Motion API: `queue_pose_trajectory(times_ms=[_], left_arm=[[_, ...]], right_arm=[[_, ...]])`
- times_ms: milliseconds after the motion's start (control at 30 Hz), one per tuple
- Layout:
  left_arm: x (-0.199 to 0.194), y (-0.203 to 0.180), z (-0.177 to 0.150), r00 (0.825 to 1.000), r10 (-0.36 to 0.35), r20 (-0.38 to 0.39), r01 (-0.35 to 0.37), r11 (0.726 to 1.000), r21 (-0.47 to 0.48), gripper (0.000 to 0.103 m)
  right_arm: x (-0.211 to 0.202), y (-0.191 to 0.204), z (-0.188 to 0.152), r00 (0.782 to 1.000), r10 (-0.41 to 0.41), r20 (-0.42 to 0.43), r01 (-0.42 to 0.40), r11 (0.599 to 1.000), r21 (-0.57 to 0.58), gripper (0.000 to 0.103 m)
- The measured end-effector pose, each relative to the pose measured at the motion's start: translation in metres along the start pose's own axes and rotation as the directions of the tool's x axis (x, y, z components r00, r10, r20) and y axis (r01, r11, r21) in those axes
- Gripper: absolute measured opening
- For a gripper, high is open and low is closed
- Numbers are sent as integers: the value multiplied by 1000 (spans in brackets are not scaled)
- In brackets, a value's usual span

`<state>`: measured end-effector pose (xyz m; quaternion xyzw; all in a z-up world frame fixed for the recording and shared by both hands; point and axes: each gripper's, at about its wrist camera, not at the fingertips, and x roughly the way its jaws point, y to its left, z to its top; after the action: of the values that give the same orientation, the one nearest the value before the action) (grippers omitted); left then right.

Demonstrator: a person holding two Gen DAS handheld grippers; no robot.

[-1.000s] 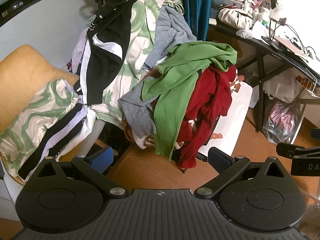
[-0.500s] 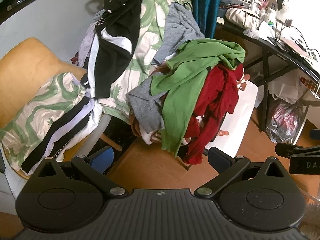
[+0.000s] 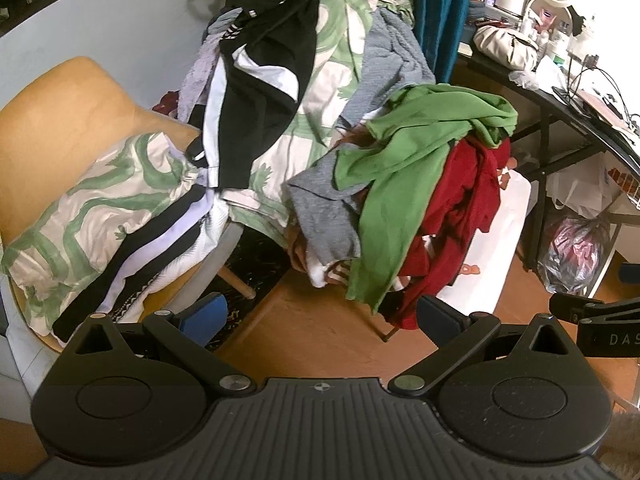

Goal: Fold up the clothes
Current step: 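Move both tools toward the clothes heap with the green sweater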

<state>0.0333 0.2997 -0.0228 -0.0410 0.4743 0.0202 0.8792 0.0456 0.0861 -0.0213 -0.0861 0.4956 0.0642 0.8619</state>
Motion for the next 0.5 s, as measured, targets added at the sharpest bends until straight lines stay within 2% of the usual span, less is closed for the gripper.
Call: queue_pose_trajectory(times_ms=[367, 500], left_arm=[[1, 54, 2, 1000, 8, -5, -9, 1000, -20, 102], [3, 65, 1, 1000, -1, -13, 0, 999, -39, 103]], right_arm=[[4, 52, 12, 1000, 2, 4, -2, 1000, -4, 102], [4, 59, 14, 1000, -6, 3, 6, 1000, -6, 102]])
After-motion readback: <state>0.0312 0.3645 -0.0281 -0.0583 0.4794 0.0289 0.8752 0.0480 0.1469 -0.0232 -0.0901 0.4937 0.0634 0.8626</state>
